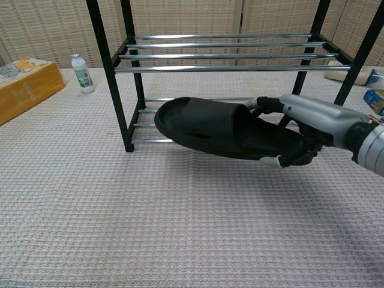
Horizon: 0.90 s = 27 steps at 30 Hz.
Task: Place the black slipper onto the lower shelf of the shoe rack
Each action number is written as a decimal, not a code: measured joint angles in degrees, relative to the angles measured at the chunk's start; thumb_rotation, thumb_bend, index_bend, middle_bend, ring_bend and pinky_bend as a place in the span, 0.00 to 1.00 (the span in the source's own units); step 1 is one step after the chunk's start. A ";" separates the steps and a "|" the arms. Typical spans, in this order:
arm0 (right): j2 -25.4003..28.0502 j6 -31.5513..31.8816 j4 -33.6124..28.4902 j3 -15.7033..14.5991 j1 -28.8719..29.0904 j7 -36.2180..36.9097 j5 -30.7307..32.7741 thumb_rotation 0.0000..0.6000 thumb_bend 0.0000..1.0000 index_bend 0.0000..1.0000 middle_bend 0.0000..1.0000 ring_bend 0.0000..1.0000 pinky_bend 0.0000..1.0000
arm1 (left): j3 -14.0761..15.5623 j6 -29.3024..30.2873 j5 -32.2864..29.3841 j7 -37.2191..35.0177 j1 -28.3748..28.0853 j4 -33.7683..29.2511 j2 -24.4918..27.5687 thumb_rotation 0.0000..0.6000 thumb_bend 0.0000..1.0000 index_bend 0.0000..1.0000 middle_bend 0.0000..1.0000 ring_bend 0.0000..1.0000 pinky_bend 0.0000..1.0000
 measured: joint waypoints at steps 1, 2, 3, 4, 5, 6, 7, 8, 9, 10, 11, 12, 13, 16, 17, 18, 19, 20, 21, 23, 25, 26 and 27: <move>-0.41 -0.22 0.81 0.73 0.26 0.03 0.73 1.00 0.55 0.17 0.27 0.14 0.34 | -0.03 0.00 -0.01 0.02 -0.02 -0.03 0.04 1.00 0.22 0.16 0.06 0.10 0.23; -0.79 -0.41 1.42 1.23 0.48 0.05 1.25 1.00 0.55 0.17 0.27 0.14 0.34 | -0.04 -0.02 -0.02 0.03 -0.05 -0.06 0.08 1.00 0.22 0.16 0.06 0.10 0.23; -1.34 -0.70 2.24 1.84 0.79 0.08 1.95 1.00 0.55 0.17 0.27 0.14 0.34 | -0.03 -0.07 -0.03 0.04 -0.07 -0.09 0.11 1.00 0.22 0.16 0.06 0.10 0.23; -1.77 -0.91 2.85 2.20 1.03 0.07 2.53 1.00 0.55 0.17 0.27 0.14 0.34 | -0.02 -0.12 -0.04 0.04 -0.09 -0.09 0.11 1.00 0.22 0.16 0.06 0.10 0.23; -2.26 -1.12 3.48 2.61 1.31 0.02 3.12 1.00 0.55 0.17 0.27 0.14 0.34 | 0.00 -0.17 -0.03 0.04 -0.12 -0.09 0.10 1.00 0.22 0.16 0.06 0.10 0.23; -2.83 -1.31 4.12 3.08 1.63 -0.05 3.68 1.00 0.55 0.17 0.27 0.14 0.34 | 0.03 -0.24 -0.04 0.04 -0.14 -0.08 0.07 1.00 0.22 0.16 0.06 0.10 0.23; -3.63 -1.55 4.97 3.72 2.08 -0.17 4.40 1.00 0.55 0.17 0.27 0.14 0.34 | 0.05 -0.29 -0.05 0.03 -0.16 -0.05 0.04 1.00 0.22 0.16 0.06 0.10 0.23; -4.23 -1.71 5.58 4.19 2.43 -0.29 4.92 1.00 0.55 0.17 0.26 0.14 0.34 | 0.08 -0.35 -0.06 0.01 -0.17 -0.03 0.03 1.00 0.22 0.16 0.06 0.10 0.23; -4.77 -1.89 6.15 4.66 2.79 -0.44 5.44 1.00 0.55 0.17 0.26 0.14 0.34 | 0.12 -0.42 -0.08 -0.01 -0.18 0.01 0.03 1.00 0.22 0.16 0.06 0.10 0.23; -5.33 -2.16 6.82 5.20 3.24 -0.67 6.11 1.00 0.55 0.17 0.26 0.14 0.34 | 0.13 -0.45 -0.12 -0.01 -0.18 0.05 0.03 1.00 0.22 0.16 0.06 0.10 0.23; -5.66 -2.38 7.24 5.53 3.55 -0.84 6.60 1.00 0.55 0.17 0.26 0.14 0.34 | 0.13 -0.50 -0.17 -0.03 -0.18 0.09 0.04 1.00 0.22 0.16 0.06 0.10 0.23; -5.92 -2.64 7.60 5.79 3.83 -0.97 7.05 1.00 0.55 0.17 0.25 0.14 0.34 | 0.16 -0.62 -0.24 -0.06 -0.19 0.14 0.07 1.00 0.22 0.16 0.06 0.10 0.23; -6.12 -3.12 7.94 6.09 4.19 -1.11 7.74 1.00 0.55 0.17 0.25 0.14 0.34 | 0.18 -0.72 -0.30 -0.07 -0.21 0.19 0.11 1.00 0.22 0.16 0.06 0.10 0.23; -6.64 -4.31 9.25 7.18 5.27 -1.48 9.70 1.00 0.55 0.17 0.24 0.14 0.34 | 0.20 -1.07 -0.63 -0.03 -0.27 0.26 0.29 1.00 0.22 0.16 0.06 0.10 0.23; -6.86 -4.62 9.77 7.47 5.64 -1.65 10.24 1.00 0.55 0.17 0.23 0.14 0.34 | 0.18 -1.12 -0.72 -0.03 -0.29 0.25 0.32 1.00 0.22 0.16 0.06 0.10 0.23; -7.11 -4.91 10.30 7.76 6.03 -1.83 10.73 1.00 0.55 0.17 0.23 0.14 0.34 | 0.15 -1.14 -0.75 -0.06 -0.31 0.25 0.29 1.00 0.22 0.16 0.06 0.10 0.23; -7.48 -5.29 10.97 8.12 6.54 -2.06 11.36 1.00 0.55 0.17 0.23 0.14 0.34 | 0.15 -1.16 -0.77 -0.07 -0.32 0.25 0.27 1.00 0.22 0.16 0.06 0.10 0.23; -7.76 -5.57 11.41 8.37 6.92 -2.18 11.78 1.00 0.55 0.17 0.23 0.14 0.34 | 0.16 -1.20 -0.78 -0.06 -0.33 0.26 0.24 1.00 0.22 0.16 0.06 0.10 0.23; -7.97 -5.85 11.77 8.58 7.26 -2.29 12.18 1.00 0.55 0.17 0.22 0.14 0.34 | 0.23 -1.29 -0.75 -0.05 -0.35 0.27 0.23 1.00 0.22 0.16 0.06 0.10 0.23; -8.19 -6.48 12.40 9.00 7.96 -2.63 13.07 1.00 0.55 0.15 0.21 0.14 0.34 | 0.40 -1.59 -0.69 -0.06 -0.40 0.26 0.28 1.00 0.22 0.16 0.06 0.10 0.23; -8.35 -6.90 13.03 9.40 8.67 -3.12 13.82 1.00 0.55 0.12 0.20 0.12 0.33 | 0.49 -1.80 -0.74 -0.14 -0.46 0.19 0.43 1.00 0.22 0.16 0.06 0.10 0.23; -8.45 -7.01 13.34 9.52 8.96 -3.28 13.99 1.00 0.55 0.10 0.19 0.11 0.32 | 0.43 -1.77 -0.80 -0.18 -0.46 0.18 0.44 1.00 0.22 0.16 0.06 0.10 0.23; -8.57 -7.17 13.63 9.62 9.23 -3.40 14.20 1.00 0.55 0.07 0.18 0.09 0.31 | 0.34 -1.72 -0.90 -0.26 -0.46 0.16 0.45 1.00 0.22 0.16 0.06 0.10 0.23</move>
